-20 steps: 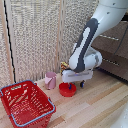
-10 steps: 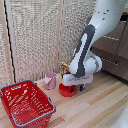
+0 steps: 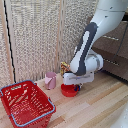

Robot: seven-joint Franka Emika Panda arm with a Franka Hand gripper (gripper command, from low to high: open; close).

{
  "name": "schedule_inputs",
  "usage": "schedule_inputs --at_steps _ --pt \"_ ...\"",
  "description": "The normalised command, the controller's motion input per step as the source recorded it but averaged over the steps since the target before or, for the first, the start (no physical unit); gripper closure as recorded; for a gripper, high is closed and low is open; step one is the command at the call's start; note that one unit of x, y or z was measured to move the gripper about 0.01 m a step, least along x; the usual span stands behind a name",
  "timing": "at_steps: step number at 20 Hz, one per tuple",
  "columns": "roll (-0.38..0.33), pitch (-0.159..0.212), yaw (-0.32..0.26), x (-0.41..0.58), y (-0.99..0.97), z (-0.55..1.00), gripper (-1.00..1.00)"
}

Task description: Move your gripper in the direction of the red bowl and clutch it softly. Cautiously raise the red bowl up from the surface. Hover the red bowl above the basket and gently bring it down inside. Let go of the gripper's grasp when the red bowl is within the basket.

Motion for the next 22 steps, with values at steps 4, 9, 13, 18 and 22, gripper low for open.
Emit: schedule_inputs --at_steps 4,9,13,18,22 --pt "0.07 0.167 -0.003 0.0 0.0 0.7 1.0" --pt "0.079 0.156 -0.005 0.004 0.0 0.72 1.0" --pt "0.092 0.12 -0.027 0.119 0.03 0.77 1.0" --pt "0.066 0.094 -0.032 0.174 0.27 0.82 1.0" --pt "0.036 0.066 -0.005 0.117 0.55 0.83 1.0"
